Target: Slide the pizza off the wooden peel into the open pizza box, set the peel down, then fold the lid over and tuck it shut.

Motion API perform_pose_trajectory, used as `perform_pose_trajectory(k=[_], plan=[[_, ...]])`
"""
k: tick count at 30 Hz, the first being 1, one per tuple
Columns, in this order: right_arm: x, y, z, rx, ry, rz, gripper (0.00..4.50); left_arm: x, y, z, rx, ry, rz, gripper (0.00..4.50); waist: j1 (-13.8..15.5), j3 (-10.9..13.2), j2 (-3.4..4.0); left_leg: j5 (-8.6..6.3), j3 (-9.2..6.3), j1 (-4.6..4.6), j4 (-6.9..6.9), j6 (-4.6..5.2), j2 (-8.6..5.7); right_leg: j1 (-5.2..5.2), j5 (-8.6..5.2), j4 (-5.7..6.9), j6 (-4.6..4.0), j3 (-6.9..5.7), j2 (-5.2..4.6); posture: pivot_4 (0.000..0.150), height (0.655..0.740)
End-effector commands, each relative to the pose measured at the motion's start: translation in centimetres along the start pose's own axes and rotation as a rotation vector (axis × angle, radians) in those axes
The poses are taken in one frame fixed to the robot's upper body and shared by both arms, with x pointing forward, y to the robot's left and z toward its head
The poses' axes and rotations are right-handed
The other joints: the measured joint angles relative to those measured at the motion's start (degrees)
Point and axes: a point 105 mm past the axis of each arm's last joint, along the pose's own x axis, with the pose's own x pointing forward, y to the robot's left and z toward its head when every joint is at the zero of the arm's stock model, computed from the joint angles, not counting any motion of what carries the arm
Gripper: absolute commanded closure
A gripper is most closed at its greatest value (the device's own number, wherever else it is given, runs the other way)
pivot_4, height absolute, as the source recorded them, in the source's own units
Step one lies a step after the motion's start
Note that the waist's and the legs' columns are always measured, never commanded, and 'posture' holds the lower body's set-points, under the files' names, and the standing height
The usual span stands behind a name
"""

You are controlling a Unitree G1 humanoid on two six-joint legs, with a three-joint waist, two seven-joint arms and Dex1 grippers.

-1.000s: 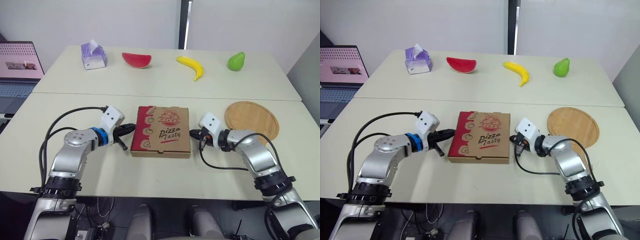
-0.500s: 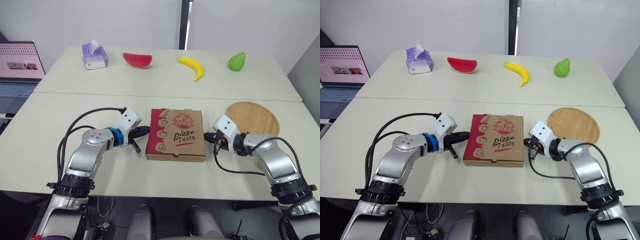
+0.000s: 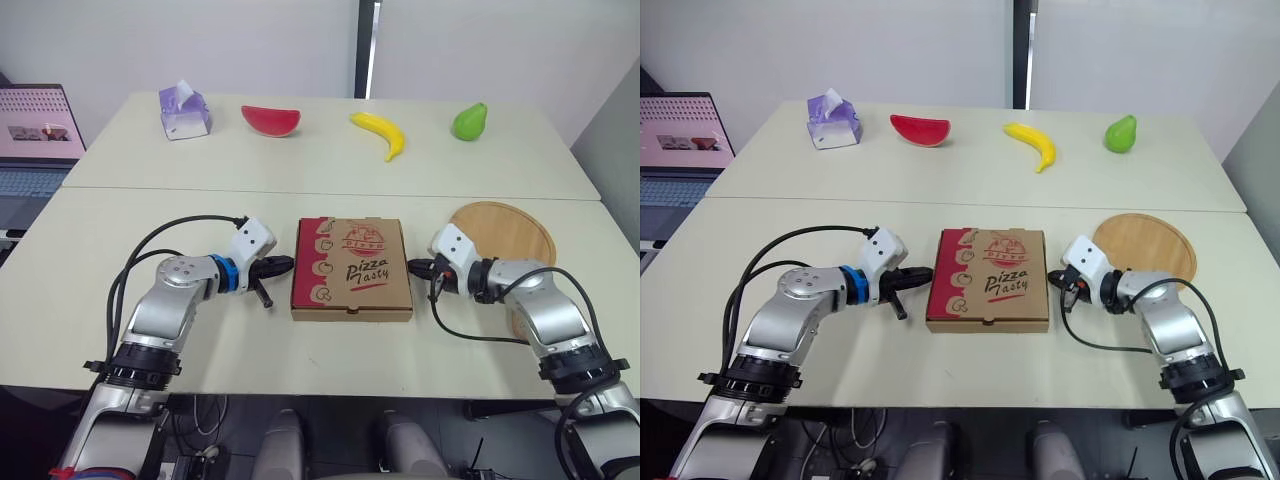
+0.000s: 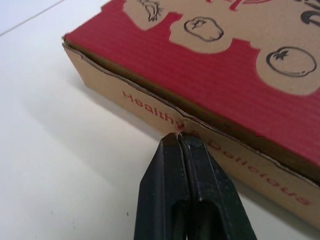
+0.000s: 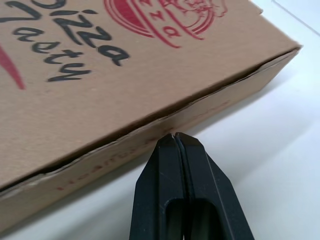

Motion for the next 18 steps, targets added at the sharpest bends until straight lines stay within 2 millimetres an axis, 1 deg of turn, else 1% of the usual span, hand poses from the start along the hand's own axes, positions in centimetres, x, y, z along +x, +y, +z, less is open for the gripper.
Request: perform_pose_trajectory(k=[1, 2, 4, 5, 7, 8, 10, 13, 14, 16, 18], plan=[[-3.0, -3.0, 1.6, -0.033, -0.086, -0.034, 4.49, -3.3, 3.3, 1.9, 0.003, -0.074, 0.096, 4.50, -0.03, 0.01, 0.00, 0.00, 0.00, 0.00, 0.00, 0.00, 0.00, 0.00, 0.00, 0.00, 0.00, -0.01, 0.00, 0.150, 0.7400], [-3.9, -3.2, 2.1, -0.036, -0.114, -0.012, 4.49, -4.1, 4.0, 2.0, -0.002, -0.082, 0.117, 4.50, -0.06, 0.02, 0.02, 0.00, 0.01, 0.00, 0.00, 0.00, 0.01, -0.01, 0.00, 0.00, 0.00, 0.01, 0.00, 0.150, 0.7400], [-6.4, -5.1, 2.6, -0.018, -0.146, -0.031, 4.50, -6.7, 5.8, 2.1, -0.027, -0.106, 0.185, 4.12, -0.13, 0.05, 0.04, 0.00, 0.02, 0.00, -0.02, 0.00, 0.02, -0.02, 0.00, 0.00, 0.00, 0.01, 0.00, 0.150, 0.7400], [-7.7, -6.1, 2.7, -0.003, -0.154, -0.058, 4.32, -8.1, 6.8, 2.1, -0.045, -0.120, 0.231, 3.92, -0.17, 0.07, 0.07, 0.00, 0.02, 0.02, -0.04, 0.00, 0.02, -0.01, 0.00, -0.01, 0.00, 0.01, 0.01, 0.150, 0.7400], [-10.3, -7.6, 2.4, 0.026, -0.151, -0.086, 3.90, -11.4, 8.7, 2.2, -0.101, -0.156, 0.323, 3.36, -0.23, 0.09, 0.10, 0.00, 0.05, 0.02, -0.03, 0.01, 0.03, -0.02, 0.00, -0.01, 0.00, 0.03, 0.00, 0.150, 0.7400], [-11.1, -8.0, 2.2, 0.032, -0.146, -0.092, 3.57, -12.5, 9.2, 2.1, -0.120, -0.170, 0.350, 3.03, -0.22, 0.09, 0.10, 0.00, 0.05, 0.02, -0.05, 0.01, 0.03, -0.02, 0.00, -0.01, 0.00, 0.03, 0.00, 0.150, 0.7400], [-14.1, -10.4, 1.4, 0.031, -0.119, -0.199, 2.88, -16.1, 11.0, 1.5, -0.140, -0.164, 0.463, 2.43, -0.26, 0.09, 0.11, 0.00, 0.04, 0.04, -0.07, 0.01, 0.06, -0.02, -0.01, -0.03, -0.01, 0.01, 0.01, 0.150, 0.7400], [-18.6, -13.6, 0.5, 0.037, -0.102, -0.389, 1.88, -20.4, 12.0, 0.3, -0.156, -0.115, 0.574, 1.54, -0.36, 0.13, 0.17, -0.01, 0.14, 0.05, -0.09, 0.01, 0.04, -0.05, -0.01, -0.02, -0.01, 0.07, -0.01, 0.150, 0.7400], [-19.9, -14.3, 0.2, 0.038, -0.093, -0.438, 1.59, -21.6, 12.3, -0.3, -0.161, -0.093, 0.603, 1.29, -0.41, 0.19, 0.26, -0.01, 0.17, 0.06, -0.10, 0.01, 0.04, -0.07, -0.01, -0.03, -0.01, 0.10, -0.02, 0.150, 0.7400], [-21.5, -15.0, -0.4, 0.036, -0.072, -0.496, 0.81, -23.4, 12.6, -1.1, -0.169, -0.061, 0.657, 0.61, -0.56, 0.24, 0.35, -0.01, 0.27, 0.07, -0.17, 0.02, 0.03, -0.12, -0.01, -0.03, -0.02, 0.17, -0.05, 0.150, 0.7400], [-22.7, -15.8, -1.3, 0.020, -0.028, -0.568, 0.13, -25.1, 13.0, -2.3, -0.181, -0.031, 0.725, 0.04, -0.65, 0.24, 0.36, -0.01, 0.27, 0.11, -0.20, 0.01, 0.07, -0.13, -0.04, 0.00, -0.06, 0.16, -0.04, 0.150, 0.7400]])
